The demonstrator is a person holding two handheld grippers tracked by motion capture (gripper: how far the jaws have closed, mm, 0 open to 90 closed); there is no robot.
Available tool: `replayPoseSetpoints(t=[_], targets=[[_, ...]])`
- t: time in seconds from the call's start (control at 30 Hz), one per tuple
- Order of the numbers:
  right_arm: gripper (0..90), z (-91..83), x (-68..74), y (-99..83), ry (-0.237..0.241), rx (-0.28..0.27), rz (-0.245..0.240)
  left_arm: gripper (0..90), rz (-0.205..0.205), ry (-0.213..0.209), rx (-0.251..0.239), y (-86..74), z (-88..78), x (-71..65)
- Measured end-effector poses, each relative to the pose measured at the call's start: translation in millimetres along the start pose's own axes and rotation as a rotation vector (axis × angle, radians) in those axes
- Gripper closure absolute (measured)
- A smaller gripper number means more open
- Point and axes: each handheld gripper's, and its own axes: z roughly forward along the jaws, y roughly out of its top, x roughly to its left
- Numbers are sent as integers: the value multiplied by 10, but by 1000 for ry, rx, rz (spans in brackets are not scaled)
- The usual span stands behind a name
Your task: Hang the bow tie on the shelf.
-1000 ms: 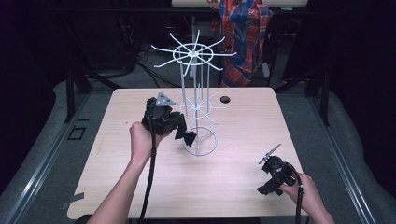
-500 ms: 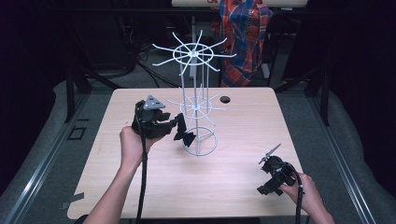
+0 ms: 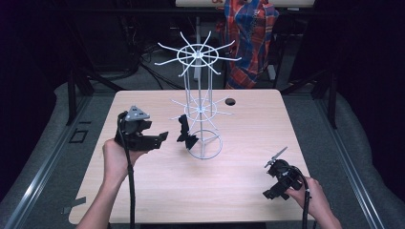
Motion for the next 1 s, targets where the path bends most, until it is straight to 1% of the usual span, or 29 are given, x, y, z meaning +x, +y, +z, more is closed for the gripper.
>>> replayPoseSetpoints(t=[0.1, 0.17, 0.2, 0.3, 0.33, 0.4, 0.47, 0.5, 0.53, 0.6, 0.67, 0.77, 0.8, 0.87, 0.93, 1.0], targets=[[139, 0, -1, 3, 0, 5, -3, 270, -13, 10, 25, -108, -8, 41], [139, 0, -1, 4, 1, 7, -5, 254, -15, 12, 31, -134, -3, 50], [139, -1, 0, 4, 0, 8, -5, 225, -22, 17, 48, -202, 2, 73], [139, 5, 2, 0, 2, 1, 2, 175, -34, 26, 56, -304, -2, 106], [139, 5, 2, 0, 2, 1, 2, 165, -34, 26, 56, -304, -2, 106], [139, 0, -1, 2, 2, 8, -4, 153, -46, 35, 68, -416, -20, 146], [139, 7, 3, -1, 3, -1, 3, 151, -49, 37, 66, -444, -23, 157], [139, -9, -3, 11, -8, 27, -12, 147, -59, 42, 78, -509, -35, 188], [140, 2, 1, 7, 2, 17, -3, 145, -64, 44, 82, -544, -37, 203], [139, 2, 4, 9, 2, 18, -5, 140, -78, 49, 93, -615, -29, 236], [139, 2, 5, 10, 2, 18, -5, 131, -80, 55, 99, -635, -22, 243], [139, 8, 7, 10, 6, 20, -4, 121, -75, 67, 135, -707, 10, 268], [139, 6, 8, 9, 6, 19, -5, 102, -77, 64, 150, -737, 28, 274], [139, 4, 6, 9, 0, 19, -7, 96, -69, 68, 181, -807, 75, 281], [140, 5, 4, 9, 0, 21, -8, 86, -70, 64, 222, -857, 118, 288], [139, 7, 7, 9, 5, 21, -5, 67, -75, 40, 267, -911, 166, 298]])
